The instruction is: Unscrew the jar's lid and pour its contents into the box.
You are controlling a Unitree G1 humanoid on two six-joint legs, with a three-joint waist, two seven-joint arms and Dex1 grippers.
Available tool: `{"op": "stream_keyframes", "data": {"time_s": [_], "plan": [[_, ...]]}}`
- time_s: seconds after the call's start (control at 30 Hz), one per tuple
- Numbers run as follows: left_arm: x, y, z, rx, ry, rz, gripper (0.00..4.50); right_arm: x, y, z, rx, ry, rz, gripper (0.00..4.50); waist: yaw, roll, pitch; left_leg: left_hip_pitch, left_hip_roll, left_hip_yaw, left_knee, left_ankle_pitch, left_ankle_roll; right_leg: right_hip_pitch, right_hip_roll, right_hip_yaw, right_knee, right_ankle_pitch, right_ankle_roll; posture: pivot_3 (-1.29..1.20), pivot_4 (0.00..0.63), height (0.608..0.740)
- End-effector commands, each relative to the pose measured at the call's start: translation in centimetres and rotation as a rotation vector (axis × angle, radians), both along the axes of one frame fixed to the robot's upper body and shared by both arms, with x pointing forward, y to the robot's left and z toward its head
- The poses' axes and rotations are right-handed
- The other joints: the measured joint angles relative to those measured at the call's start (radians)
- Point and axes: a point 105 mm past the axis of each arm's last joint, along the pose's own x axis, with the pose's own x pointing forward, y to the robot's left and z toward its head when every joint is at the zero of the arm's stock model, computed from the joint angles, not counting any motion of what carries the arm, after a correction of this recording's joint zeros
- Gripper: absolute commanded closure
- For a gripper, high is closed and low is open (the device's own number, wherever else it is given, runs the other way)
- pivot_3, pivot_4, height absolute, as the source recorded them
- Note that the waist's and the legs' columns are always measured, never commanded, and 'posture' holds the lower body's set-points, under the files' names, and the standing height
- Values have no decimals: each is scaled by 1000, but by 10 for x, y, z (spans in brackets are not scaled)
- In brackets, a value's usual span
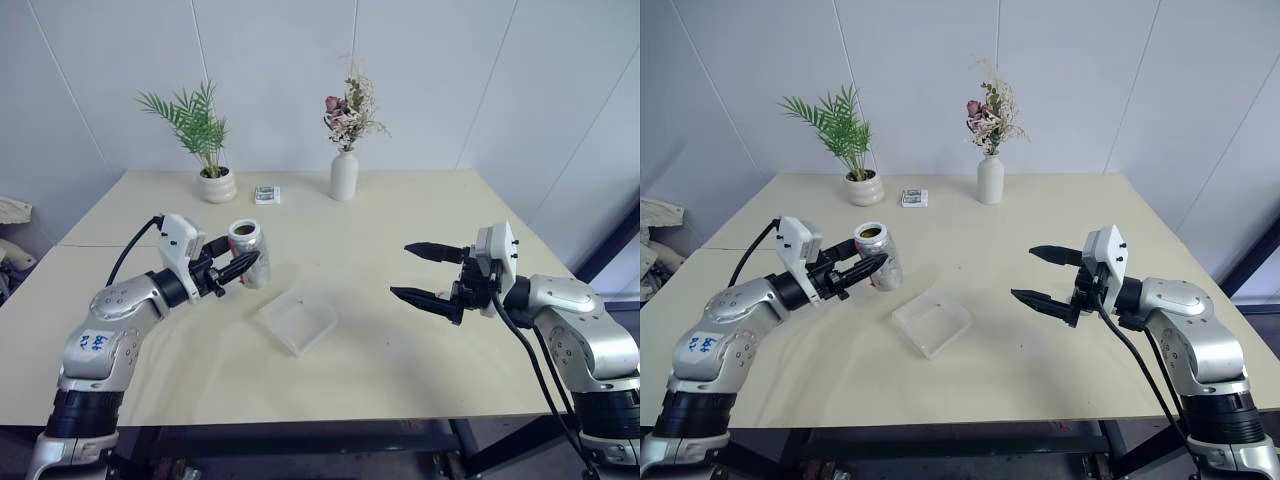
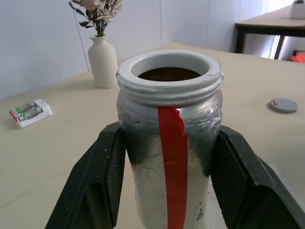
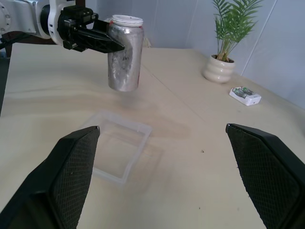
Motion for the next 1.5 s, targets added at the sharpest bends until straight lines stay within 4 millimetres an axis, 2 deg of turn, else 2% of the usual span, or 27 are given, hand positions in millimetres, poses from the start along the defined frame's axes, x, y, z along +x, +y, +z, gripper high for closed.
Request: {"op": "stream_keyframes", "data": {"time_s": [0.03, 0.1, 0.47, 0.67, 0.8, 0.87, 0.97, 1.0, 1.03, 1.07, 1.1, 1.13, 1.2, 1.27, 1.3, 1.37, 1.4, 1.43, 1.5], "plan": [[-2, 11, 16, -53, -55, 78, 2164, -6, 2, 7, -10, -36, 18, 25, 2, 0, 0, 0, 0, 0, 0, 0, 0, 0, 0, 0, 0, 0, 0, 0, 150, 740], [1, 15, 17, -65, -67, 111, 2164, -6, 3, 7, -9, -34, 20, 25, 2, 0, 0, 0, 0, 0, 0, 0, 0, 0, 0, 0, -1, 0, 0, 0, 150, 740], [1, 3, 43, -22, -224, 130, 2164, -6, 1, 6, -1, -34, 6, 25, 2, 0, 0, -1, 0, 0, -2, 0, 0, 0, 0, 0, -4, 0, 0, 0, 150, 740], [1, 1, 40, 26, -192, 136, 2164, -6, 1, 5, 5, -33, 1, 25, 2, 0, 0, -1, 0, 0, -3, 0, 0, 0, 0, 0, -6, 0, 0, 0, 150, 740], [6, -3, 34, 132, -174, 168, 2164, -6, 0, 3, 13, -31, -5, 25, 2, 0, 0, -1, 0, 0, -5, 0, 0, 0, 0, 0, -7, 0, 0, 0, 150, 740], [7, -9, 37, 220, -223, 156, 2164, -6, 0, 3, 17, -30, -7, 25, 3, 0, 0, -1, 0, 0, -5, 0, 0, 0, 0, 0, -8, 0, 0, 0, 150, 740], [10, -18, 45, 495, -405, 177, 2164, -6, 0, 3, 18, -30, -9, 25, 3, 0, 0, -1, 0, 0, -6, 0, 0, 0, 0, 0, -9, 0, 0, 0, 150, 740], [10, -26, 54, 719, -598, 200, 2164, -5, 0, 3, 20, -31, -10, 25, 4, 0, 0, -1, 0, 0, -7, 0, 0, 0, 0, 0, -9, 0, 0, 0, 150, 740], [10, -33, 55, 872, -731, 189, 2164, -4, 0, 3, 21, -31, -11, 25, 4, 0, 0, -1, 0, 1, -7, 0, 0, 0, 0, 0, -10, 0, 0, 0, 150, 740], [6, -50, 57, 1139, -975, 157, 2164, -4, 0, 2, 21, -33, -12, 25, 4, 0, 0, -1, 0, 1, -8, 0, 0, 0, 0, 0, -11, 0, 0, 0, 150, 740], [6, -62, 53, 1370, -1163, 104, 2164, -3, 0, 2, 22, -33, -12, 25, 6, 0, 0, -1, 0, 1, -9, 0, 0, 0, 0, 0, -12, 0, 0, 0, 150, 740], [8, -66, 50, 1505, -1273, 61, 2164, -2, 0, 2, 22, -33, -12, 25, 7, 0, 0, -1, 0, 1, -10, 0, 0, 0, 0, 0, -15, 1, 0, 0, 150, 740], [13, -72, 48, 1635, -1422, -15, 2164, 0, 0, 1, 18, -34, -10, 25, 11, 0, 0, -2, -1, 3, -11, 0, 1, 1, -1, 1, -18, 3, 2, 0, 150, 740], [10, -85, 49, 1679, -1602, -130, 2164, 2, -1, 1, 9, -36, -7, 25, 11, 0, 0, -1, -2, 7, -11, -2, 4, 1, -2, 4, -19, 4, 4, 0, 150, 740], [17, -87, 45, 1749, -1623, -185, 2164, 4, -2, 2, 5, -40, -7, 25, 12, 0, 0, -2, -2, 8, -11, -3, 5, 0, -2, 5, -20, 4, 5, 0, 150, 740], [18, -98, 41, 1830, -1762, -286, 2164, 8, -4, 5, 2, -54, -8, 25, 13, 0, 0, -4, -2, 9, -10, -3, 6, -2, -2, 6, -20, 5, 6, 0, 150, 740], [27, -96, 38, 1894, -1724, -306, 2164, 10, -3, 6, 6, -61, -10, 25, 14, 0, 0, -6, -2, 10, -10, -4, 6, -4, -2, 6, -20, 5, 6, 0, 150, 740], [27, -100, 36, 1913, -1771, -327, 2164, 11, -3, 7, 11, -67, -10, 25, 15, 0, 0, -7, -2, 10, -10, -4, 7, -5, -2, 7, -20, 5, 7, 0, 150, 740], [32, -102, 34, 1940, -1726, -335, 2164, 13, -2, 8, 27, -73, -13, 25, 13, 0, 0, -7, -2, 11, -10, -5, 7, -5, -2, 7, -20, 4, 7, 0, 150, 740]]}}
